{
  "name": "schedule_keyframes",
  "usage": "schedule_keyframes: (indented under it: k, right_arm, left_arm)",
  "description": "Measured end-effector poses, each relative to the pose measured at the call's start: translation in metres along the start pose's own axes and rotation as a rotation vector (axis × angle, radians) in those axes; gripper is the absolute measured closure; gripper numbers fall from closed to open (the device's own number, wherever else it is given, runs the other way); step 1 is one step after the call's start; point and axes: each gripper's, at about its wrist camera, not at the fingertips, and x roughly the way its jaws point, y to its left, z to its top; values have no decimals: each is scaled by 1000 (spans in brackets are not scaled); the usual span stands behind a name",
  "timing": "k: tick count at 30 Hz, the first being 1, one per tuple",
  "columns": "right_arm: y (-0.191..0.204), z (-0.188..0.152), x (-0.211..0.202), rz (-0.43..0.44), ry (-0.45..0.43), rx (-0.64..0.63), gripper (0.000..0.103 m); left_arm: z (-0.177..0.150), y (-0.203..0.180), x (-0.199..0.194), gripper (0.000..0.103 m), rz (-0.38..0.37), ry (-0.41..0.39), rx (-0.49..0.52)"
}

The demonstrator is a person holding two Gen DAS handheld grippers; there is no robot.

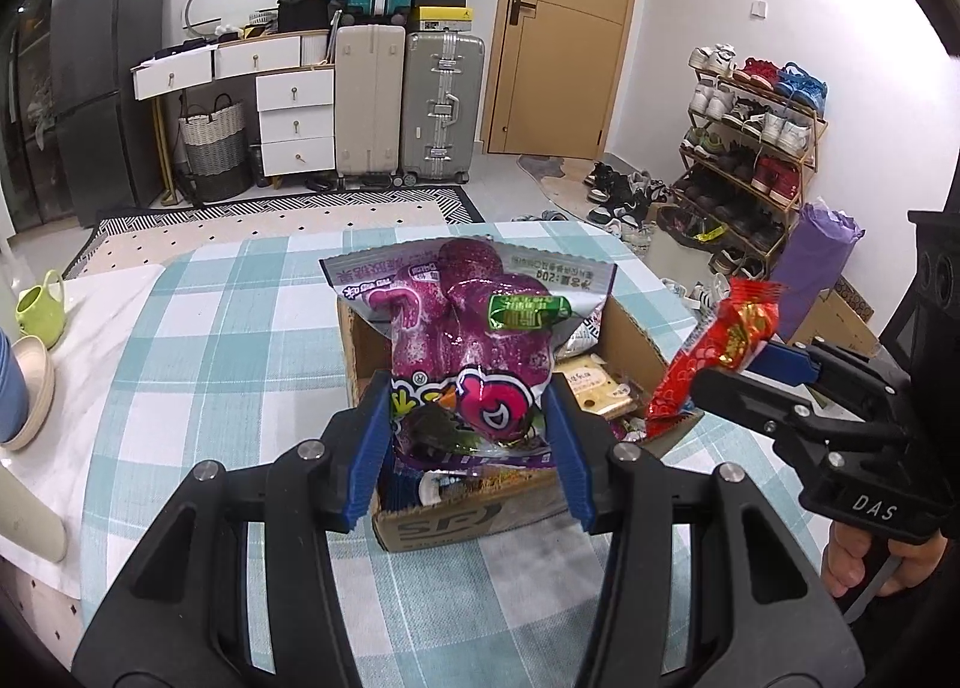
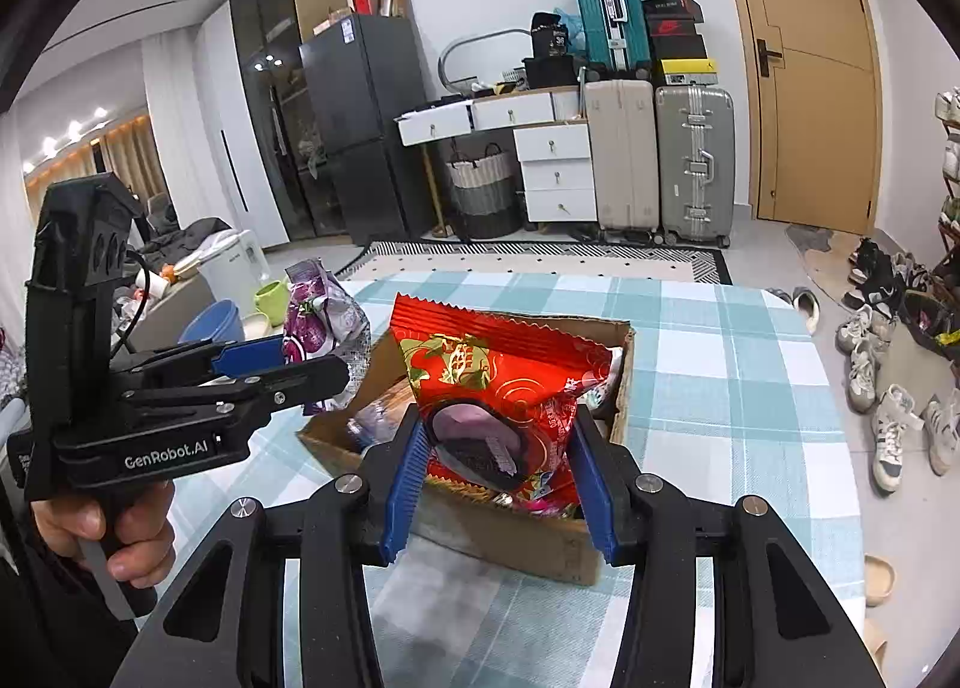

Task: Organize snacks
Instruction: 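Carry the purple candy bag over the box with the left gripper while the right carries the red packet, then open the left gripper into the box while the right releases the red packet inside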

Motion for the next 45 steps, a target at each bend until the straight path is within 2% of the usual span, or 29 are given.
schedule_keyframes:
  k: [11,21,33,45]
  right_arm:
    - [-10,11,37,-18,100,-18,57]
    - [-18,12,70,-29,202,-31,57]
    - [-25,5,104,-16,221,-47,57]
    - [-22,3,104,-26,196,-82,56]
  left_arm:
    - [18,-7,45,56,-9,56,16]
    - [13,-6,84,56,-13,92,33]
    - [10,9,113,56,2,96,41]
    - [10,20,131,56,27,108,38]
